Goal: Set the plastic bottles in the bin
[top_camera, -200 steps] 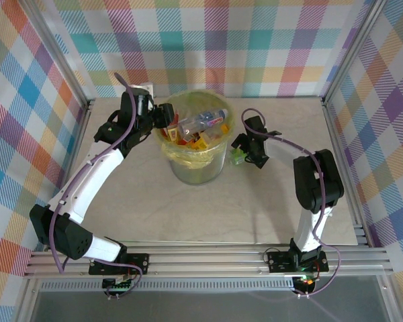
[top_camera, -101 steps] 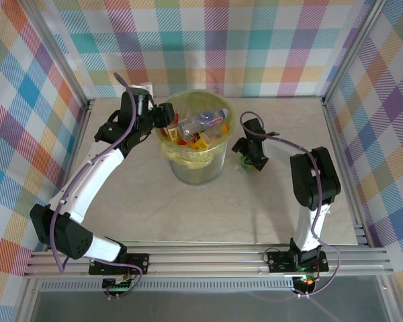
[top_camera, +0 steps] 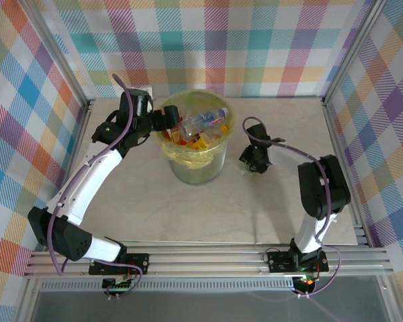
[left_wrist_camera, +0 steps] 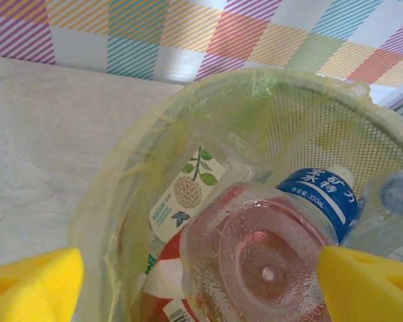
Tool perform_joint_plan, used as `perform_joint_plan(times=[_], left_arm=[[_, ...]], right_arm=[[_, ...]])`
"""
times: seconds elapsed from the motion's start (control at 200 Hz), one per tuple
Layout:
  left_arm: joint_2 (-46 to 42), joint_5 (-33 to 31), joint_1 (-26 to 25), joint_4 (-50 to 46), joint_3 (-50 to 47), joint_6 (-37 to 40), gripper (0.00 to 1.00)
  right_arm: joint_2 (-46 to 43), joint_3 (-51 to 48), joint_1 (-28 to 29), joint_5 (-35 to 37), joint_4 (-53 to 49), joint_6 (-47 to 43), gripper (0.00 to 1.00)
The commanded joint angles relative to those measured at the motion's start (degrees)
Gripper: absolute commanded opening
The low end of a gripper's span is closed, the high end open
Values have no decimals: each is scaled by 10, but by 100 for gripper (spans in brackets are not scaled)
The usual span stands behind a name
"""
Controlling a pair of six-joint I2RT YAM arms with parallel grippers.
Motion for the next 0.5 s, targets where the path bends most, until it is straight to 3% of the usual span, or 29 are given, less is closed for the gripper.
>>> perform_joint_plan(times=[0.0,0.495], left_arm=[[-10,1,1,-67,12,5,93],[-50,-34,1,-67,27,9,98]], right_arm=[[-56,-24,1,-3,0,-43,54],[-333,-91,9,-74,37,-159,54]])
